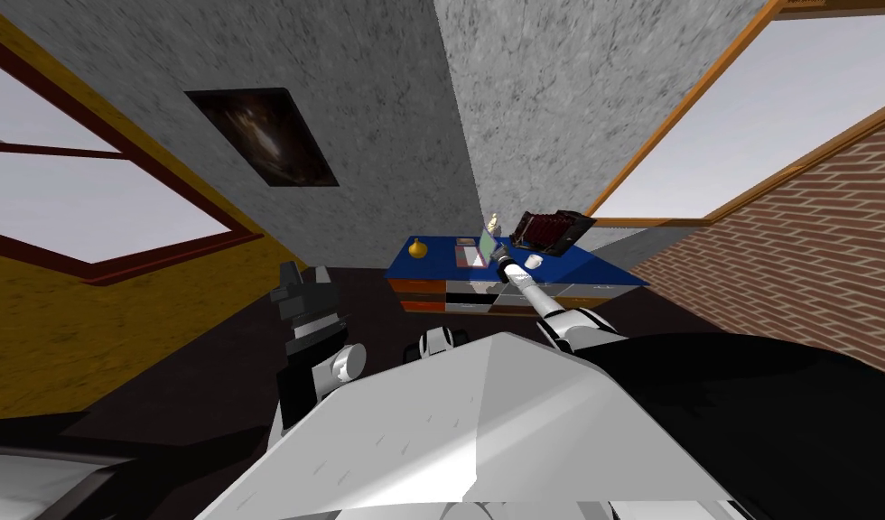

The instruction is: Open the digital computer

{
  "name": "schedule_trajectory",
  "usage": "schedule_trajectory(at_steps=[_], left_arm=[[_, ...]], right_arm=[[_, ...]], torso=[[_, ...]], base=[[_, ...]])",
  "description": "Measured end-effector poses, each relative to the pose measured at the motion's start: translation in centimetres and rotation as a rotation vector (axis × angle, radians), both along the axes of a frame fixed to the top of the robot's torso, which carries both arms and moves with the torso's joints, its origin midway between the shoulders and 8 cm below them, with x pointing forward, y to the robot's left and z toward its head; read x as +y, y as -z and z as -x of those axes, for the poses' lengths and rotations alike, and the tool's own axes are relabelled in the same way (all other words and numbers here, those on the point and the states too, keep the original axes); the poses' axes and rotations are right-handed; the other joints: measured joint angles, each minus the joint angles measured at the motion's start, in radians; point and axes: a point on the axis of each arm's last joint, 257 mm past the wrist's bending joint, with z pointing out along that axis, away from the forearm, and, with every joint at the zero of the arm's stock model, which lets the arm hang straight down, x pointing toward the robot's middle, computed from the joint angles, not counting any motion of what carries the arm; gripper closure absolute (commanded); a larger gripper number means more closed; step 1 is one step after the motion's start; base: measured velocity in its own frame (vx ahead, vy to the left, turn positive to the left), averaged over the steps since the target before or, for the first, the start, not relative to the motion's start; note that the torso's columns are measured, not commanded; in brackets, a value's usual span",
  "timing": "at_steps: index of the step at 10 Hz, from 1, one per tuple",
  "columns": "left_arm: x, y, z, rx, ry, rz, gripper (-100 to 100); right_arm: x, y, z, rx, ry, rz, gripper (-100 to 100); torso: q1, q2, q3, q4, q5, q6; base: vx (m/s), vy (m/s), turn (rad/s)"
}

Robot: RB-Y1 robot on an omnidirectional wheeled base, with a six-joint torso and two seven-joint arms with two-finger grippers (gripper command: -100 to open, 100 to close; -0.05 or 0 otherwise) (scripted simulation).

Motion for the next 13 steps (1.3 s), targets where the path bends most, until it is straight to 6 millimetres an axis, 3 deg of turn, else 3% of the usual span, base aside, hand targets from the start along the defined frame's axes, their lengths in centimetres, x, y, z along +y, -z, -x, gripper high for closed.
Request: schedule_trajectory(at_steps=[1, 2, 4, 8, 13], left_arm=[[0.0, 0.0, 0.0, 0.000, 0.000, 0.000, 0], [0.0, 0.0, 0.0, 0.000, 0.000, 0.000, 0], [0.0, 0.0, 0.0, 0.000, 0.000, 0.000, 0], [0.0, 0.0, 0.0, 0.000, 0.000, 0.000, 0], [0.0, 0.0, 0.0, 0.000, 0.000, 0.000, 0]], right_arm=[[-0.1, 0.0, 0.0, -0.001, 0.001, -0.001, -100], [0.0, 0.0, 0.0, -0.001, 0.001, -0.001, 100], [-0.5, -0.7, 0.1, -0.003, 0.006, 0.040, 100], [-1.3, -0.3, 1.1, 0.043, 0.012, 0.205, 100], [-1.0, 0.6, 2.0, 0.097, -0.007, 0.357, 100]], torso=[[0.000, 0.001, 0.000, 0.000, 0.000, 0.000], [-0.001, 0.001, 0.001, 0.000, 0.000, 0.000], [0.003, -0.004, -0.002, -0.004, -0.002, -0.001], [0.001, -0.006, -0.004, -0.006, -0.003, -0.005], [-0.007, -0.002, -0.001, -0.001, -0.002, 0.001]], base=[[0.000, 0.000, 0.000], [0.006, -0.005, -0.013], [0.054, 0.093, -0.019], [0.050, 0.115, -0.010], [0.044, 0.083, 0.009]])
